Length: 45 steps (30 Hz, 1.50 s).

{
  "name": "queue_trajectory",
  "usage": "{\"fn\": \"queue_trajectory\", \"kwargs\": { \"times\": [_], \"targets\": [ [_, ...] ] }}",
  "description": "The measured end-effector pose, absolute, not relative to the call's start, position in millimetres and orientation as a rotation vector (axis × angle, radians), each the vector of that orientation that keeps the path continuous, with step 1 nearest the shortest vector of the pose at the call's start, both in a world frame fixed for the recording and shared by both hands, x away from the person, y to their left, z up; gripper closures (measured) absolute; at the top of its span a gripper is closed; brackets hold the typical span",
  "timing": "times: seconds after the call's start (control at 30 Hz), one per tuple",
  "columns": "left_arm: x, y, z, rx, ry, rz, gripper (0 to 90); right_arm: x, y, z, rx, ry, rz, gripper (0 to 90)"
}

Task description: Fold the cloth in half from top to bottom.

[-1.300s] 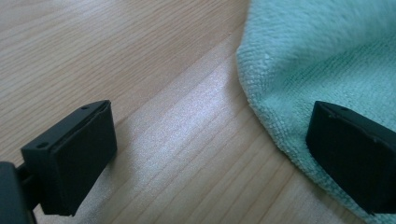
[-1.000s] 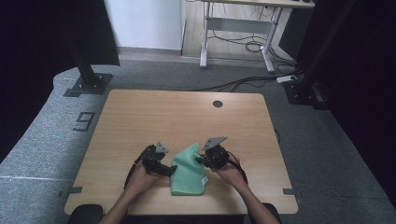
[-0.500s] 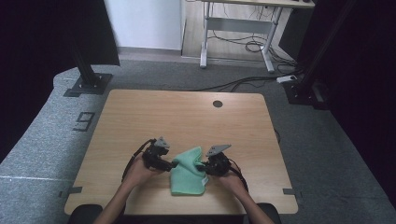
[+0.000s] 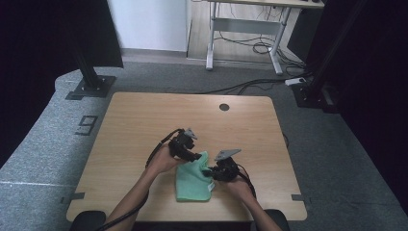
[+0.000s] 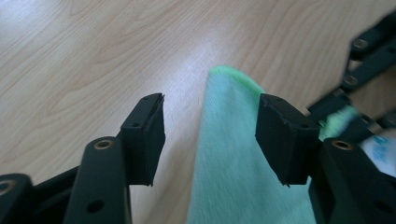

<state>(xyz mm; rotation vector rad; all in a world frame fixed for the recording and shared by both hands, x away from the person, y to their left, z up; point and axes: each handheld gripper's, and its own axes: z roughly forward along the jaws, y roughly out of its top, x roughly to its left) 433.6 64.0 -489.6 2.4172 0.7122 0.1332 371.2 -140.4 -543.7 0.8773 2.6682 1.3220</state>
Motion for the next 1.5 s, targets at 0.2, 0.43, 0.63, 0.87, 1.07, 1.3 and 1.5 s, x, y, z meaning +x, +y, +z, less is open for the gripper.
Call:
{"fn": "queue_trajectory", "kwargs": {
  "times": [0.2, 0.43, 0.63, 0.87, 1.07, 1.3, 1.5],
  "targets": [
    [444, 55, -508, 2.453, 0.73, 0.069, 49.9, 371, -142, -545, 0.878, 2.666, 1.334, 80.0],
    [445, 56, -520, 2.459, 0.712, -0.024, 84.4, 372, -143, -546, 0.889, 2.663, 1.346, 79.4],
    [438, 61, -500, 2.432, 0.674, 0.025, 87.2, 371, -143, -544, 0.891, 2.655, 1.325, 76.5],
    [416, 73, -486, 2.415, 0.631, 0.084, 86.9, 370, -143, -543, 0.908, 2.63, 1.3, 70.4],
    [412, 88, -481, 2.378, 0.645, 0.128, 86.7, 367, -141, -536, 0.878, 2.612, 1.292, 65.6],
    [417, 98, -476, 2.336, 0.657, 0.145, 86.8, 370, -143, -525, 0.867, 2.595, 1.316, 78.6],
    [422, 102, -472, 2.308, 0.656, 0.159, 86.5, 371, -145, -512, 0.842, 2.564, 1.34, 79.7]
  ]
}}
